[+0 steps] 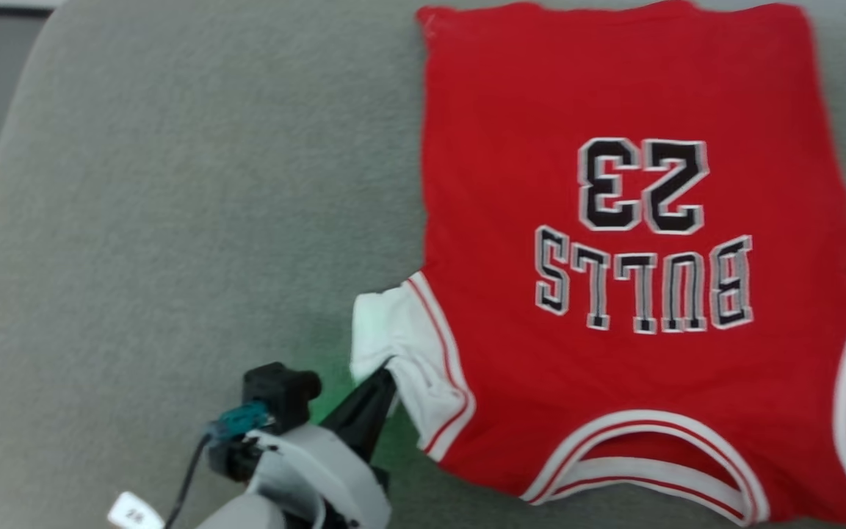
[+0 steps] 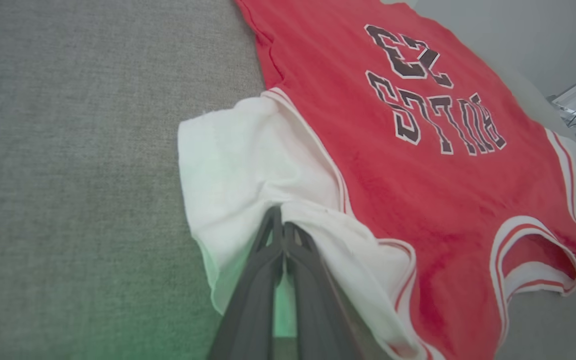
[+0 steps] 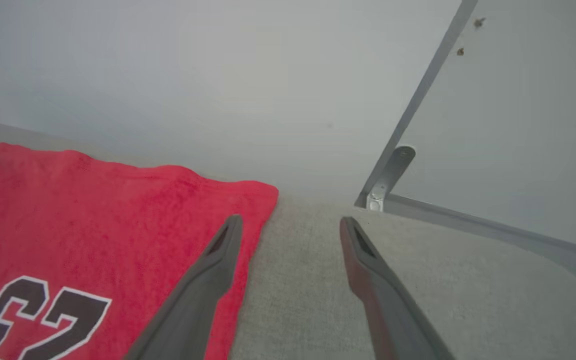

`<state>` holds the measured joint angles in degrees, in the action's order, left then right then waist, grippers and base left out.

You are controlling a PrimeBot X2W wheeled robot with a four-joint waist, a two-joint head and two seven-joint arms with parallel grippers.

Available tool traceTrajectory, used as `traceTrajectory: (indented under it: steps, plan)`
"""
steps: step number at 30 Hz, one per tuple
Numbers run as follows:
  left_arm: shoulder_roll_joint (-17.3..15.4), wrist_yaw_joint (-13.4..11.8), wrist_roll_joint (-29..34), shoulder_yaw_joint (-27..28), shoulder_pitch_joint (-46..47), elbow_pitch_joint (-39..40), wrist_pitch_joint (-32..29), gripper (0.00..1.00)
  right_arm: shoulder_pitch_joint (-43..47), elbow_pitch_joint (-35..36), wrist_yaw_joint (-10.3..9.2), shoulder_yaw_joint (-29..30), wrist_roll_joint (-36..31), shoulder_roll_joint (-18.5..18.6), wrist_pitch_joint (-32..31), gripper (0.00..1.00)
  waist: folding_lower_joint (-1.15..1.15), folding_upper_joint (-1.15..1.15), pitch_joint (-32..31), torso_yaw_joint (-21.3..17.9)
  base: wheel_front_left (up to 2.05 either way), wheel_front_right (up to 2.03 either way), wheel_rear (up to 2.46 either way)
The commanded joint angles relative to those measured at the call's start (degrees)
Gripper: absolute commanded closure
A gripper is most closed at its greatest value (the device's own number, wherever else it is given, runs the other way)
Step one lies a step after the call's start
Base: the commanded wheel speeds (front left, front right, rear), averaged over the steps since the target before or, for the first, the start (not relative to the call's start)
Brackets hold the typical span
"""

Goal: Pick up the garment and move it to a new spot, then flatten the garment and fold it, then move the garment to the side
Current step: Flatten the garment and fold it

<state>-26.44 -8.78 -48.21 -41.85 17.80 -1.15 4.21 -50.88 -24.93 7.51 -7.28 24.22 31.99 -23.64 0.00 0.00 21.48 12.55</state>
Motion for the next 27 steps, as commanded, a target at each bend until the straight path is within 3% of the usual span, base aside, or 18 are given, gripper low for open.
traceTrajectory:
  steps: [1, 9, 15, 27]
  plan:
    - [1.08, 0.93, 0.67, -0.44, 1.31, -0.6, 0.47, 1.0, -3.1, -2.82, -0.04, -0.45, 0.92, 0.28, -2.3, 0.0, 0.0, 0.0, 4.06, 4.69, 0.0, 0.0, 0.0]
    - [5.68, 4.59, 1.33, -3.31, 4.78, -4.56, 1.87, 1.0, -16.6, -18.08, -0.04, -2.6, 0.28, 0.74, -15.5, 0.0, 0.0, 0.0, 8.2, 10.89, 0.0, 0.0, 0.0]
    - [8.37, 6.66, 1.3, -4.77, 6.25, -7.33, 2.87, 1.0, -22.9, -27.59, -0.04, -1.01, -4.98, 1.23, -22.53, 0.0, 0.0, 0.0, 10.67, 14.49, 0.0, 0.0, 0.0]
    - [11.31, 9.04, 0.57, -6.07, 7.36, -11.78, 4.22, 1.0, -26.29, -40.41, -0.05, 6.39, -18.68, 1.58, -28.17, 0.0, 0.0, 0.0, 14.07, 18.03, 0.0, 0.0, 0.0]
